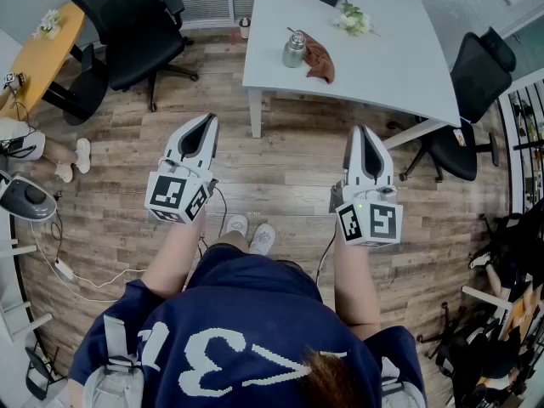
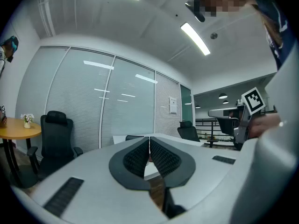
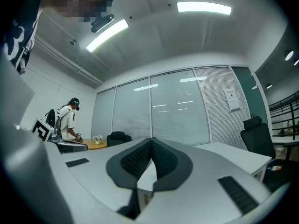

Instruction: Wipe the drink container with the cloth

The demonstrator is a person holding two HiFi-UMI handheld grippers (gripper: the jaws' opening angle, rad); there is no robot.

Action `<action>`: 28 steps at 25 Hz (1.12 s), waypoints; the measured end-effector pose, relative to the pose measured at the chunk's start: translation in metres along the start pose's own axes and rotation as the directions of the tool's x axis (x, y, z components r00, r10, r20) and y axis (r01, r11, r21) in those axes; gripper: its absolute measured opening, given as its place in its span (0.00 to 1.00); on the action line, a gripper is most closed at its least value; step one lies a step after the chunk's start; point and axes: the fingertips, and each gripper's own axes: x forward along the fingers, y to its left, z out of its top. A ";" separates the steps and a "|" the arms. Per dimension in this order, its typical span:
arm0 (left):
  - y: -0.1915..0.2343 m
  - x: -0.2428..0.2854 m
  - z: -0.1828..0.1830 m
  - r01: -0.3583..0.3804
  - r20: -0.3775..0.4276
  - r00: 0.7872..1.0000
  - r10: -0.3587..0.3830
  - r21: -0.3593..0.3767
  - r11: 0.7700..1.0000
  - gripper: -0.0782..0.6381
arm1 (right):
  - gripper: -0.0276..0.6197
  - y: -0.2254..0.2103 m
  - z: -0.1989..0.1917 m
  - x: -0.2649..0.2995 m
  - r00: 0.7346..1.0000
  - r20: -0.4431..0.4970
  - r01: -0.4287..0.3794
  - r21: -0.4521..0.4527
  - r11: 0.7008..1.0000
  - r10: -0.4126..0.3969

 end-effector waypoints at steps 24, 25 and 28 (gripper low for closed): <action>-0.010 0.033 -0.002 0.006 0.009 1.000 -0.006 -0.039 0.999 0.13 | 0.08 -0.002 0.007 0.016 0.997 0.031 -0.078 0.025 0.997 0.077; -0.006 0.043 0.000 0.011 0.016 1.000 -0.010 -0.042 0.999 0.13 | 0.08 -0.005 0.008 0.025 0.997 0.033 -0.075 0.021 0.997 0.074; 0.012 0.074 0.004 0.024 0.034 0.999 -0.022 -0.047 0.999 0.13 | 0.08 -0.014 0.011 0.059 0.997 0.044 -0.065 0.006 0.998 0.065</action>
